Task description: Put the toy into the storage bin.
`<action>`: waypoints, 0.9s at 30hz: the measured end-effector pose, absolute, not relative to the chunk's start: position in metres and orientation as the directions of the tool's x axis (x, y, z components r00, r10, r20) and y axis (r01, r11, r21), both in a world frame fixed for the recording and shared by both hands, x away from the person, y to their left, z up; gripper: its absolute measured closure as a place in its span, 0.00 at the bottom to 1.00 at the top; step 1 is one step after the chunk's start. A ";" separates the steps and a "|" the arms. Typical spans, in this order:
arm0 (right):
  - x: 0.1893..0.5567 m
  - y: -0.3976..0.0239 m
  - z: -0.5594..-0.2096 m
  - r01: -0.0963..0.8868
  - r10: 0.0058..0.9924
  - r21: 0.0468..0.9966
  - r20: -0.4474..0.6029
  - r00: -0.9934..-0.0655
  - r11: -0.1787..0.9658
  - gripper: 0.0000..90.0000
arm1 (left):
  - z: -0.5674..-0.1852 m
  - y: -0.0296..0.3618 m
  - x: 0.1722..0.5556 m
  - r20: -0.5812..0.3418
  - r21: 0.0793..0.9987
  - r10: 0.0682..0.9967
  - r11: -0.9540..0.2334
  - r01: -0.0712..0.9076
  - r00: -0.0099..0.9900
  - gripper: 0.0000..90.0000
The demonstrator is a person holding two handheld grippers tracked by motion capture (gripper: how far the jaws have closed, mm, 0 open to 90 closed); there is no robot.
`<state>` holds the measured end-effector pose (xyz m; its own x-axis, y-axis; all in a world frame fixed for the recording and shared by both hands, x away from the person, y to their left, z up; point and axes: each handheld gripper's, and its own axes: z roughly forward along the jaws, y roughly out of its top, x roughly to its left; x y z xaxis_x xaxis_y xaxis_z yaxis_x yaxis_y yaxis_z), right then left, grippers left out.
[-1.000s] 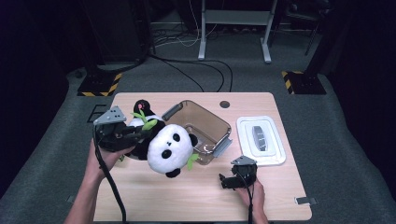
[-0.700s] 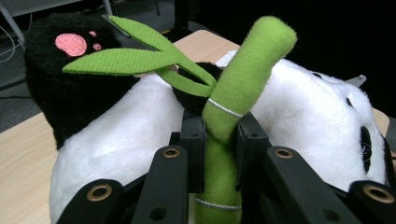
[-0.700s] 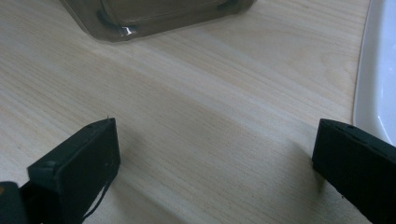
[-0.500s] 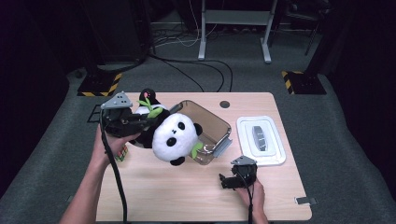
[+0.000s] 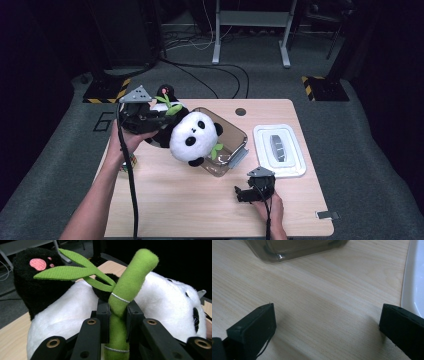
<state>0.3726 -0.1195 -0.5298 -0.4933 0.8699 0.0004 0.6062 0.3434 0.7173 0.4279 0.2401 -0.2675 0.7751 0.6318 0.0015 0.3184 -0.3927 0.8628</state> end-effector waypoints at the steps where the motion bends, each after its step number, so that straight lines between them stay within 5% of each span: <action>1: 0.373 -0.119 -0.530 0.606 0.870 0.717 0.000 -0.493 0.343 0.00 | -0.268 0.239 0.430 0.002 0.864 0.631 -0.392 0.317 0.776 0.86; 27: 0.372 -0.119 -0.530 0.613 0.875 0.716 0.006 -0.484 0.334 0.00 | -0.279 0.206 0.476 -0.031 0.874 0.596 -0.373 0.311 0.802 0.86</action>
